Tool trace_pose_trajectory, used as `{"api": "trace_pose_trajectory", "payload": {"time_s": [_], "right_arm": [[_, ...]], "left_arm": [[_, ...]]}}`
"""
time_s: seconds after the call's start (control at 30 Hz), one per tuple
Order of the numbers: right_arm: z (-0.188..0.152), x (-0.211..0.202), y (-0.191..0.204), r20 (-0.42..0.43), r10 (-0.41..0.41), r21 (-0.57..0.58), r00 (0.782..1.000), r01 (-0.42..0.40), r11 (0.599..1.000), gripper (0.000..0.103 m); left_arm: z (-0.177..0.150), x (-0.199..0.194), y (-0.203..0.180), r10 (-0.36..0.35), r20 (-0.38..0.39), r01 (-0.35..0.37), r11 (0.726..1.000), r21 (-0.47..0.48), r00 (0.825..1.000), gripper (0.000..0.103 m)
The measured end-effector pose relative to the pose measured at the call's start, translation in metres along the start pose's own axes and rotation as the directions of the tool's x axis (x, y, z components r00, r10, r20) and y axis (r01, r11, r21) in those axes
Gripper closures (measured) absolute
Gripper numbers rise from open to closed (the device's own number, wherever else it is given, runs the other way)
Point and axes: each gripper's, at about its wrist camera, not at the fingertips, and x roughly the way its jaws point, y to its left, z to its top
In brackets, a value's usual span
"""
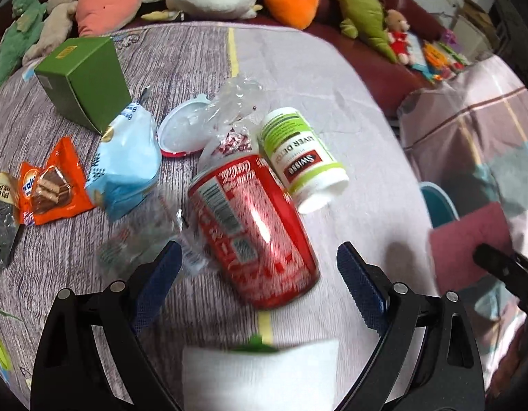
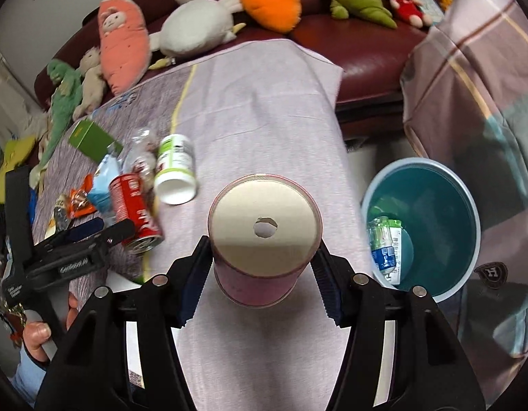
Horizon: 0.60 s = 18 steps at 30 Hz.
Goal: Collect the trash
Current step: 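Grasp the pink paper cup with the right tool while the left tool grasps the red Coca-Cola can, then carry the can and cup over the teal bin and open both tools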
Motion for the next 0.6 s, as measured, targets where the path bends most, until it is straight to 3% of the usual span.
{"api": "trace_pose_trajectory", "payload": {"time_s": [0.17, 0.2, 0.23, 0.4, 0.6], "right_arm": [[0.001, 0.010, -0.018, -0.016, 0.015, 0.025, 1.000, -0.014, 1.000, 0.047], [0.001, 0.012, -0.021, -0.019, 0.018, 0.028, 1.000, -0.018, 0.999, 0.047], [0.002, 0.015, -0.025, -0.023, 0.022, 0.033, 0.999, -0.021, 0.999, 0.047], [0.002, 0.020, -0.035, -0.027, 0.037, 0.047, 0.999, -0.036, 0.998, 0.047], [-0.001, 0.018, -0.042, -0.017, 0.058, 0.063, 0.998, -0.057, 0.996, 0.047]], "left_arm": [[0.010, 0.023, -0.009, 0.073, -0.019, -0.073, 0.997, -0.016, 0.997, 0.013], [0.011, 0.028, -0.011, 0.085, -0.024, -0.085, 0.996, -0.015, 0.996, 0.017], [0.011, 0.031, -0.012, 0.098, -0.028, -0.098, 0.995, -0.013, 0.995, 0.029], [0.004, 0.026, -0.017, 0.165, 0.006, -0.166, 0.986, 0.028, 0.986, 0.030], [-0.005, 0.008, -0.019, 0.179, 0.023, -0.180, 0.982, 0.055, 0.984, 0.030]]}}
